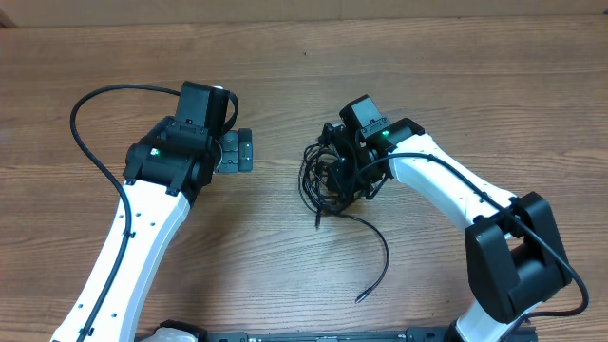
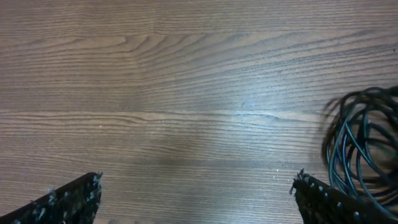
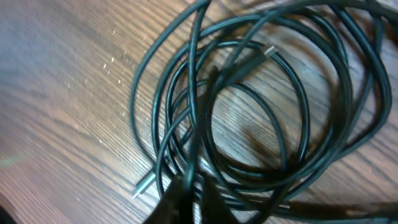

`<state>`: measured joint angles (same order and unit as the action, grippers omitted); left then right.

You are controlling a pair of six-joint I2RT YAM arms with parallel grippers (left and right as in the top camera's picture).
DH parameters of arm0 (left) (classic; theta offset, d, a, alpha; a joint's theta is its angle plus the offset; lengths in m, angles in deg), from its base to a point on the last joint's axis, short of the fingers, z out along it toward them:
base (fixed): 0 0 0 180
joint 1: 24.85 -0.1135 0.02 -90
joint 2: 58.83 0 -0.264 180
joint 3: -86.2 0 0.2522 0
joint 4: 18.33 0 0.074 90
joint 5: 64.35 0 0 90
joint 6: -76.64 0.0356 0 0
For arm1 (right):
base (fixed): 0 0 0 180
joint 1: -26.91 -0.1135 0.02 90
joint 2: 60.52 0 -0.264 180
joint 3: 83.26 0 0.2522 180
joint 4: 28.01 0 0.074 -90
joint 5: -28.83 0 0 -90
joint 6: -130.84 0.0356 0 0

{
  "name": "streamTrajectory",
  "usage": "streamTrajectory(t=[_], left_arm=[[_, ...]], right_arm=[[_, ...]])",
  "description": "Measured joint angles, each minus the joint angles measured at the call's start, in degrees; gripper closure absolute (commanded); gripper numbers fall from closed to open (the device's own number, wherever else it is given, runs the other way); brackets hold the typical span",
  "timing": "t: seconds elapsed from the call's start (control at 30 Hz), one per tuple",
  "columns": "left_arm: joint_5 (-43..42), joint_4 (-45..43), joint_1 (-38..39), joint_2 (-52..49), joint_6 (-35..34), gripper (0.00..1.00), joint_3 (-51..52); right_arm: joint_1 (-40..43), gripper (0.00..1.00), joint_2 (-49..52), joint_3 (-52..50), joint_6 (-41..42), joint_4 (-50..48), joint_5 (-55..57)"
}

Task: Untangle cables
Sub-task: 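Lower the right gripper onto the cable bundle and grasp a cable, then lift the grasped cable upward and back with the right gripper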

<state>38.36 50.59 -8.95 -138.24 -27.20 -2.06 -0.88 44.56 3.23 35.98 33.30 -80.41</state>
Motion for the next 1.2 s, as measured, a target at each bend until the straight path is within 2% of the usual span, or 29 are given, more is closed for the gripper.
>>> streamTrajectory(t=[0.3, 0.47, 0.67, 1.2], left_arm=[[0.02, 0.00, 0.00, 0.00, 0.00, 0.00, 0.00], [0.02, -0.17, 0.00, 0.00, 0.00, 0.00, 0.00], [-0.02, -0.55, 0.00, 0.00, -0.24, 0.00, 0.00], [-0.76, -0.85, 0.00, 0.00, -0.85, 0.00, 0.24]], right_arm=[[0.00, 0.96, 0.00, 0.00, 1.16, 0.33, -0.02], [0.22, 0.96, 0.44, 2.95, 2.36, 6.71, 0.07], [1.11, 0.96, 0.96, 17.86, 3.15, 16.87, 0.68], [1.14, 0.96, 1.07, 56.96, 7.30, 35.01, 7.65]])
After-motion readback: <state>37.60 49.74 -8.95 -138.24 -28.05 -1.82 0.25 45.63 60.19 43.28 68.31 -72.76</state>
